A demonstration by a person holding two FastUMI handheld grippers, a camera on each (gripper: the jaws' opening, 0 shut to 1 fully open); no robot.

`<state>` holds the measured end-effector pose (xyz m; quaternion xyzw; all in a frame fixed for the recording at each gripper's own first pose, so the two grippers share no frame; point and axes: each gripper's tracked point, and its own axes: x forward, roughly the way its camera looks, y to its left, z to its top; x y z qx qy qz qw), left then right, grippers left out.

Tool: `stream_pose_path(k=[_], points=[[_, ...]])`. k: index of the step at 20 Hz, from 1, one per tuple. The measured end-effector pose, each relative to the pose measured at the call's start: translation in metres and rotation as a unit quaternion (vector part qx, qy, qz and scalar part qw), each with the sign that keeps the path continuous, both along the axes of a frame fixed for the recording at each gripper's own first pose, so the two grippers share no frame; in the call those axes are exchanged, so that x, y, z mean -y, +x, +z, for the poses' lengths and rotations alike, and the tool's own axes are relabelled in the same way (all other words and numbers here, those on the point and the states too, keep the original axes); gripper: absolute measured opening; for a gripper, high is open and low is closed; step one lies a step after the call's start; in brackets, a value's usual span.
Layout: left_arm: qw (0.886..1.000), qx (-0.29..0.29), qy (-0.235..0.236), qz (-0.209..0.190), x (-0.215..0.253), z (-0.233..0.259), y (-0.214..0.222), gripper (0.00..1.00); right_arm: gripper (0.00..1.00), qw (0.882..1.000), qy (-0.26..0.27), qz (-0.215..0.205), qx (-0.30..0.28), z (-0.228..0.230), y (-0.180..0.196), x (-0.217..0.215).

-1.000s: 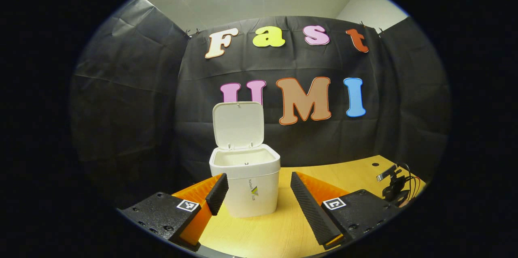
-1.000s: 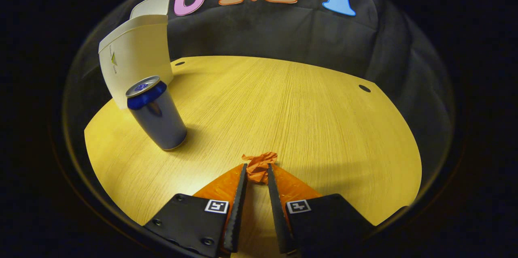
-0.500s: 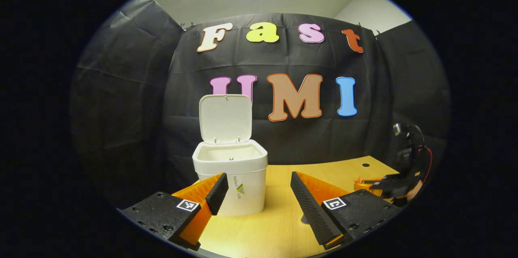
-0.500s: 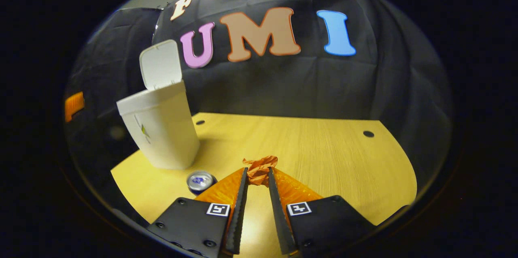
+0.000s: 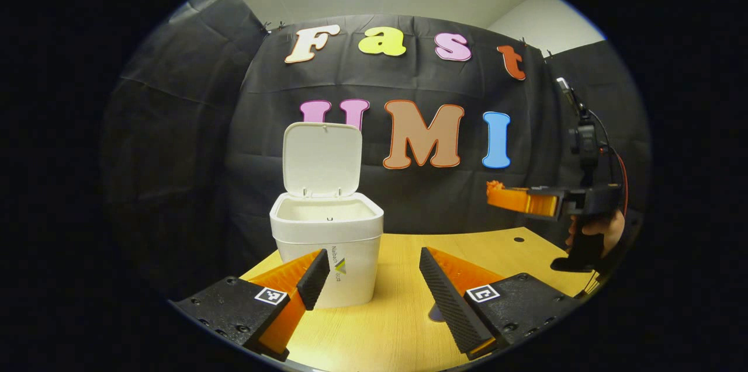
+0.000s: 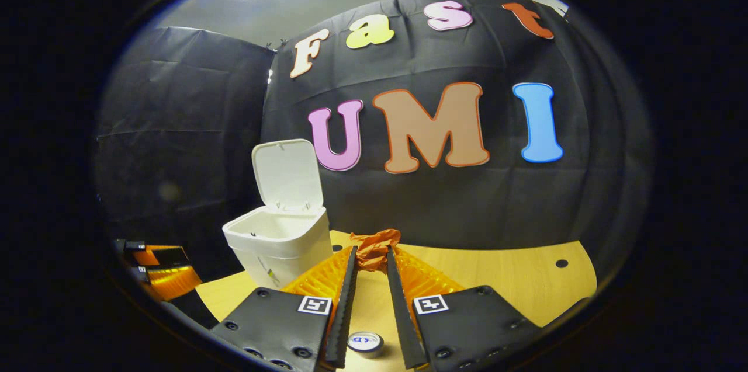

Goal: Press the lid of the desktop garbage bin to open it, pick up the crumpled paper on the desktop and throw it into the bin, then pick up the pop can on the desktop and drop it into the bin, and finally close the garbage bin lid.

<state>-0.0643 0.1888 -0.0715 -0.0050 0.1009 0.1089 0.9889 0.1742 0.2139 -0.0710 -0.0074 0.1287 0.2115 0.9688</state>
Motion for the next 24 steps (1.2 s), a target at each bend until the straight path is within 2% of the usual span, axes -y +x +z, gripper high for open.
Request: stream_pose_path(k=[9,14,15,22,23,24], points=[[1.0,-0.005,-0.013,-0.009,-0.027,-0.007,-0.011,0.94,0.39,0.998,-0.002,0.054,0.014,0.016,0.043,-0.117],[1.0,-0.01,-0.024,-0.013,-0.043,-0.013,-0.022,0.95,0.37,0.997,-0.014,0.078,-0.001,-0.002,0.058,-0.181],[1.0,-0.011,-0.026,-0.013,-0.047,-0.014,-0.024,0.93,0.37,0.997,-0.02,0.079,-0.008,-0.011,0.061,-0.191],[0.999,-0.017,-0.041,-0.003,-0.064,-0.024,-0.04,0.93,0.37,0.992,-0.071,0.067,-0.077,-0.073,0.072,-0.219],[0.999,-0.017,-0.043,-0.002,-0.064,-0.025,-0.041,0.93,0.46,0.993,-0.073,0.069,-0.06,-0.07,0.072,-0.219],[0.999,-0.018,-0.045,0.0,-0.065,-0.026,-0.042,0.93,0.46,0.993,-0.076,0.072,-0.056,-0.067,0.072,-0.222]])
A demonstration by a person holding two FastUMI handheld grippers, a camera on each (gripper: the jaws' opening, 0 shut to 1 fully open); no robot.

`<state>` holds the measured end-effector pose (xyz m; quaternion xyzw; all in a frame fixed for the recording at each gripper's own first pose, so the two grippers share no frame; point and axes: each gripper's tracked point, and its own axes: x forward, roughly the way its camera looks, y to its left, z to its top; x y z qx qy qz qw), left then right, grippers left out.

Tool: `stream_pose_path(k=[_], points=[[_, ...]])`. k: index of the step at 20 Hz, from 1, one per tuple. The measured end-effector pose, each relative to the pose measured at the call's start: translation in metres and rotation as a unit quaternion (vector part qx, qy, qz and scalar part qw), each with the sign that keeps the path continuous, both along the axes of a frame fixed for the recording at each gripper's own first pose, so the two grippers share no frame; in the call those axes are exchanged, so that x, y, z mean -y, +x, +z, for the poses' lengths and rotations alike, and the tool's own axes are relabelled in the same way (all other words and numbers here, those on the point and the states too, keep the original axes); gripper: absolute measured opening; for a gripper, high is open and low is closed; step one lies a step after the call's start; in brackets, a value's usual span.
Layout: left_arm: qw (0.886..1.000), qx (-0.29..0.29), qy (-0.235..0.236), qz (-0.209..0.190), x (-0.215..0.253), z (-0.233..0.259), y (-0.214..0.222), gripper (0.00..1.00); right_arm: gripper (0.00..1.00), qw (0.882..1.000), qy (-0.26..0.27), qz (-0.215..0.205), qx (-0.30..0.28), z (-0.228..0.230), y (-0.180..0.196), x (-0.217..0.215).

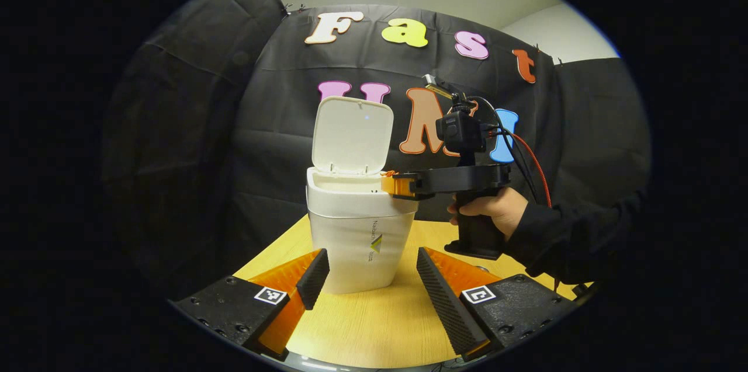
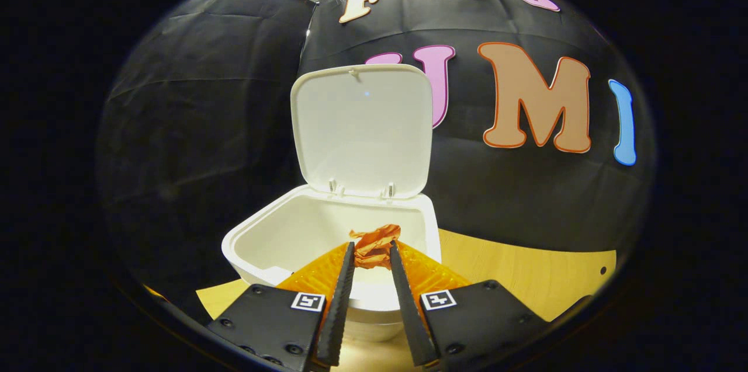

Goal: Press the lid of the desktop garbage bin to open it, pick up the crumpled paper on the desktop and throw it into the bin, then pick up the pop can on the desktop and drop it into the bin, and finally close the garbage bin lid.

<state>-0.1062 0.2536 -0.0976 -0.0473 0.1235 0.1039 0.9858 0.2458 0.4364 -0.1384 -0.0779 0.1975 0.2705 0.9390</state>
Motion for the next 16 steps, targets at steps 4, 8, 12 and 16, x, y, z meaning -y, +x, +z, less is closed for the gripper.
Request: stream_pose_path(k=[4,8,12,16], points=[[1.0,0.001,0.0,-0.006,0.005,0.0,0.004,0.93,0.79,1.0,0.002,-0.01,0.015,0.011,-0.005,0.009],[1.0,0.002,0.0,-0.02,0.02,-0.001,0.015,0.93,0.88,0.997,0.028,-0.023,0.067,0.057,-0.011,0.034],[0.999,0.006,-0.01,-0.039,0.041,-0.004,0.035,0.93,0.88,0.992,0.052,-0.053,0.106,0.099,-0.022,0.089],[0.997,0.008,-0.012,-0.07,0.072,-0.008,0.056,0.93,0.88,0.983,0.07,-0.103,0.136,0.134,-0.032,0.158]])
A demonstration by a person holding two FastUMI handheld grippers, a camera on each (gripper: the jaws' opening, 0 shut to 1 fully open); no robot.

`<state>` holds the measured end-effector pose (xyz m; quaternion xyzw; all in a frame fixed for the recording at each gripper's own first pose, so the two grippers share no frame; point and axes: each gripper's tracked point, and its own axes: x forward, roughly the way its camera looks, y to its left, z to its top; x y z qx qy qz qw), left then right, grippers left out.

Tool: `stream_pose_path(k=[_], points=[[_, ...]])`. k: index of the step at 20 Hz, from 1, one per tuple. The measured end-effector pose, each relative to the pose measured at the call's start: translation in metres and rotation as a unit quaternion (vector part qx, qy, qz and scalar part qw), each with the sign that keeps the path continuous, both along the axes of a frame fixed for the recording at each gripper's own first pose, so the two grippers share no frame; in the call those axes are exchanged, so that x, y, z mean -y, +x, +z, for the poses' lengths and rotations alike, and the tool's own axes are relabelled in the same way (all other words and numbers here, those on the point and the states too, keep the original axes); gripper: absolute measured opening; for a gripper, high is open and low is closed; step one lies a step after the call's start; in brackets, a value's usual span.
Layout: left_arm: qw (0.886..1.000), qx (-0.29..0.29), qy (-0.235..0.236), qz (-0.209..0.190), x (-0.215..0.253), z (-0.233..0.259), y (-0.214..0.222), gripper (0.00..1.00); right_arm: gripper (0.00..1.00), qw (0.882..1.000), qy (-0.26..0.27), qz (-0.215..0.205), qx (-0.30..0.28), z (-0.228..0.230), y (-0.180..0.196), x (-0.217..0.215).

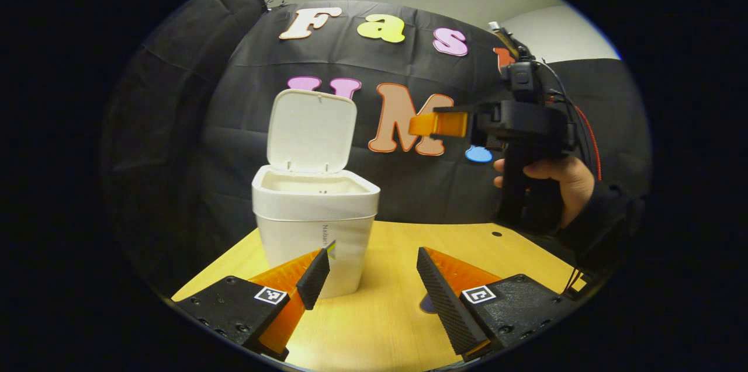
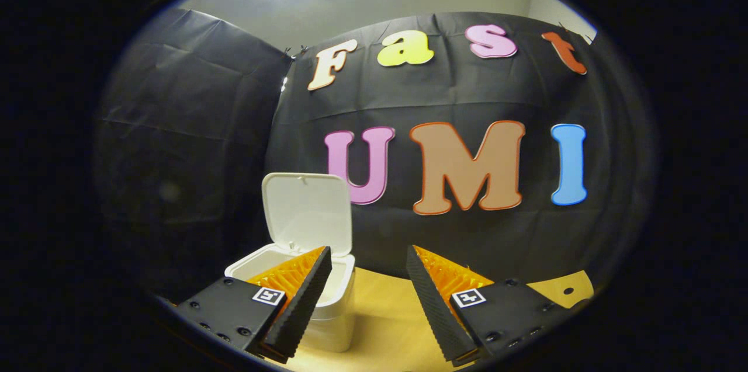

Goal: Press the lid of the desktop garbage bin to open it, pick up the crumpled paper on the desktop and throw it into the bin, then pick up the pop can on the desktop and drop it into the bin, and finally close the garbage bin lid.

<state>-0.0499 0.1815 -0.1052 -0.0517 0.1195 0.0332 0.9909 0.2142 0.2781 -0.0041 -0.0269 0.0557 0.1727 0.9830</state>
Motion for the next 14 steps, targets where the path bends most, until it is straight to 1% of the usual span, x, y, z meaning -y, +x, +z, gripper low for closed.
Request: stream_pose_path(k=[3,6,10,14], points=[[1.0,-0.001,0.0,-0.025,0.025,-0.005,0.016,0.93,0.88,0.998,-0.009,-0.05,0.029,0.015,-0.01,0.063],[0.999,-0.005,-0.002,-0.046,0.051,-0.014,0.031,0.93,0.88,0.994,-0.023,-0.097,0.037,0.015,-0.025,0.125],[0.997,-0.011,0.001,-0.07,0.083,-0.027,0.05,0.93,0.88,0.988,-0.021,-0.149,0.013,-0.003,-0.048,0.194],[0.995,-0.032,0.0,-0.09,0.116,-0.055,0.061,0.93,0.88,0.981,-0.024,-0.192,-0.016,-0.022,-0.075,0.253]])
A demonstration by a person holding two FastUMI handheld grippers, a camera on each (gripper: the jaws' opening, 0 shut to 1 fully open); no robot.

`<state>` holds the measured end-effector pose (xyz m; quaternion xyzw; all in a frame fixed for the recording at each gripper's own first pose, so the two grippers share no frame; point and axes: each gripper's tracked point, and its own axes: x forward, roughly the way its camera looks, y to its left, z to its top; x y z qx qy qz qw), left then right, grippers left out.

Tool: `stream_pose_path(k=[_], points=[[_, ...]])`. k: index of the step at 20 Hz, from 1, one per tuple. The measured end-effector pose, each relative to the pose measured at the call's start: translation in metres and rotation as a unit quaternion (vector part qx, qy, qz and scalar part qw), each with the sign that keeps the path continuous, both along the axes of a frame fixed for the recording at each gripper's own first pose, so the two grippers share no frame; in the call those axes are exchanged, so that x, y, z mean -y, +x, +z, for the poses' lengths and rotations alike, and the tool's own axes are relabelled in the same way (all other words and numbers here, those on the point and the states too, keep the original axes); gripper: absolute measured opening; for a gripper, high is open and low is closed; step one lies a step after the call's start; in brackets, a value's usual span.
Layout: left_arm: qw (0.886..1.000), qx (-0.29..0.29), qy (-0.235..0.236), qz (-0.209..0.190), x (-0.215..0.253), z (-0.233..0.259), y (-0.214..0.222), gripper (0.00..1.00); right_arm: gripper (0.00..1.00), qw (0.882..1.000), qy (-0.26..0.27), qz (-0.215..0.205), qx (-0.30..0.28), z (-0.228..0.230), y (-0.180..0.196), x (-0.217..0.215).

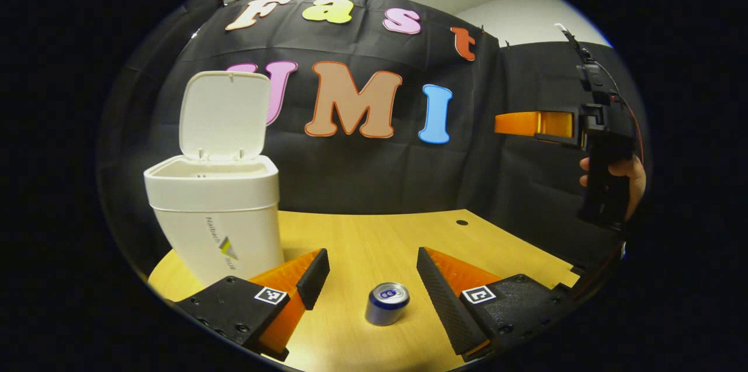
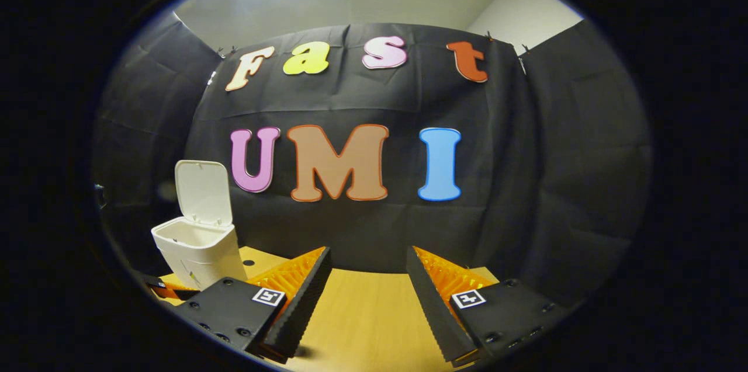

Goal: Press the lid of the desktop garbage bin to open it, pick up the crumpled paper on the desktop and throw it into the bin, then pick up the pop can on the desktop and drop it into the bin, and finally close the garbage bin lid.

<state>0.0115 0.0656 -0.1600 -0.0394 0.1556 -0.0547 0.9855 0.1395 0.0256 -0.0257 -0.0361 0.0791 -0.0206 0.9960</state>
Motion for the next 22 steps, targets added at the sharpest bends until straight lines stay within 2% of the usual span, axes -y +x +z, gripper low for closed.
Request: stream_pose_path(k=[4,8,15,16,17,20,22], points=[[0.999,-0.033,0.001,-0.01,0.024,-0.039,0.011,0.93,0.88,0.999,-0.01,-0.035,-0.018,-0.009,-0.027,0.05],[0.998,-0.068,0.015,-0.002,0.031,-0.08,0.024,0.93,0.88,0.997,-0.016,-0.062,-0.034,-0.016,-0.049,0.09],[0.989,-0.145,0.032,0.012,0.03,-0.146,0.026,0.93,0.88,0.994,-0.031,-0.088,-0.051,-0.02,-0.072,0.127],[0.987,-0.155,0.036,0.014,0.03,-0.151,0.024,0.93,0.88,0.994,-0.033,-0.09,-0.051,-0.02,-0.074,0.131],[0.987,-0.157,0.042,0.014,0.029,-0.151,0.023,0.8,0.88,0.994,-0.034,-0.091,-0.051,-0.019,-0.076,0.135],[0.989,-0.141,0.052,0.014,0.03,-0.14,0.025,0.78,0.88,0.994,-0.033,-0.091,-0.052,-0.017,-0.076,0.136],[0.993,-0.112,0.042,0.015,0.032,-0.116,0.034,0.77,0.88,0.995,-0.033,-0.086,-0.05,-0.016,-0.077,0.134]])
